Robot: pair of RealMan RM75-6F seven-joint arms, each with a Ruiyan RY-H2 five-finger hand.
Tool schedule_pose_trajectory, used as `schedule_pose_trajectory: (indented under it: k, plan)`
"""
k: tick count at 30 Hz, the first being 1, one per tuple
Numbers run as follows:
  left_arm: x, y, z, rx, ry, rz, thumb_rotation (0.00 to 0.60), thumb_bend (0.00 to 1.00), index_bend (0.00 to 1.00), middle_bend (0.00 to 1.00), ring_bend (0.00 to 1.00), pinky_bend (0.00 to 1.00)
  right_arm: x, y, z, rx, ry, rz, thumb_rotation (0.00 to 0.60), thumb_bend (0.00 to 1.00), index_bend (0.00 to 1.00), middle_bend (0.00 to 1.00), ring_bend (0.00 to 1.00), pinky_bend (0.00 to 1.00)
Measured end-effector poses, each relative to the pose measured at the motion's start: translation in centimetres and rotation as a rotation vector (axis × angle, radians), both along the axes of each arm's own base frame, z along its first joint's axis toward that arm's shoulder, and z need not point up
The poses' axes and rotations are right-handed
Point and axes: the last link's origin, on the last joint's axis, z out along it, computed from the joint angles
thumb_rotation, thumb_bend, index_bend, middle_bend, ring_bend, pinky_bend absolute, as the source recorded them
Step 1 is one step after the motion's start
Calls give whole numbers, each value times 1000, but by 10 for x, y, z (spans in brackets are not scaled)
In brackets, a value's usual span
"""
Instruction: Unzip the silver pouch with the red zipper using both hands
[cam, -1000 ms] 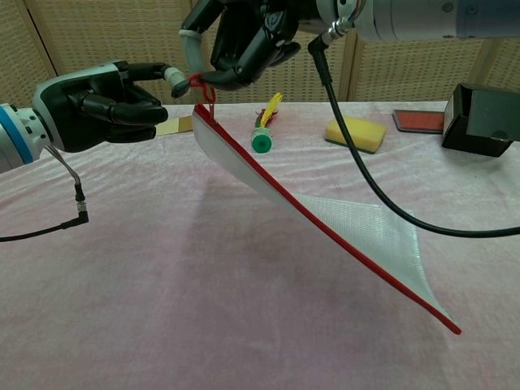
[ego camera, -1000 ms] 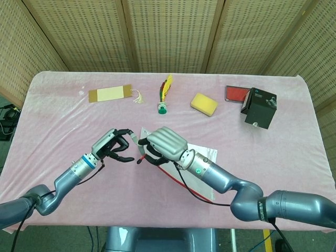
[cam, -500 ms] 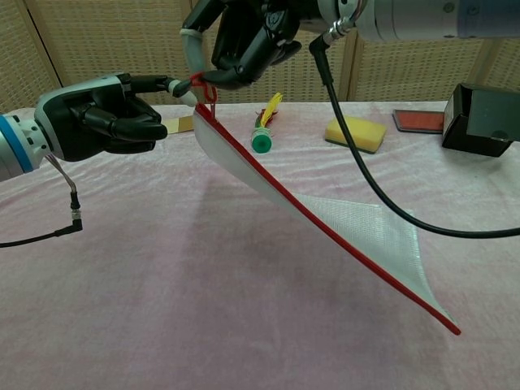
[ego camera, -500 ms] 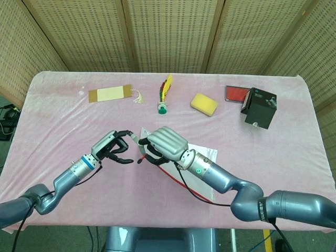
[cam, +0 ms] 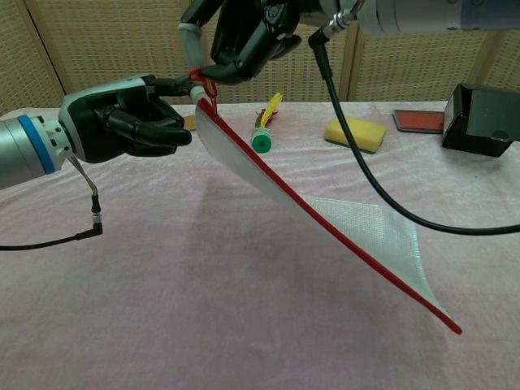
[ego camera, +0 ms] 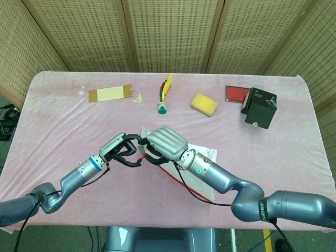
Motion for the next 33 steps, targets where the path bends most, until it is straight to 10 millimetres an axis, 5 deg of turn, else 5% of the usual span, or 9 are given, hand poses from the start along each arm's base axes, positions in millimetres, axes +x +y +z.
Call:
schedule_pose_trajectory:
  k: [22, 33]
  plan:
    - [11, -2, -11, -24, 5, -6, 600, 377, 600, 1000, 926, 1000, -4, 0, 2, -7, 1, -8, 600, 665, 791, 946, 940, 1000]
    - [12, 1, -9, -31, -7, 23, 600, 684, 823, 1000, 926, 1000, -6, -2, 4, -12, -14, -19, 600, 666, 791, 946, 940, 1000]
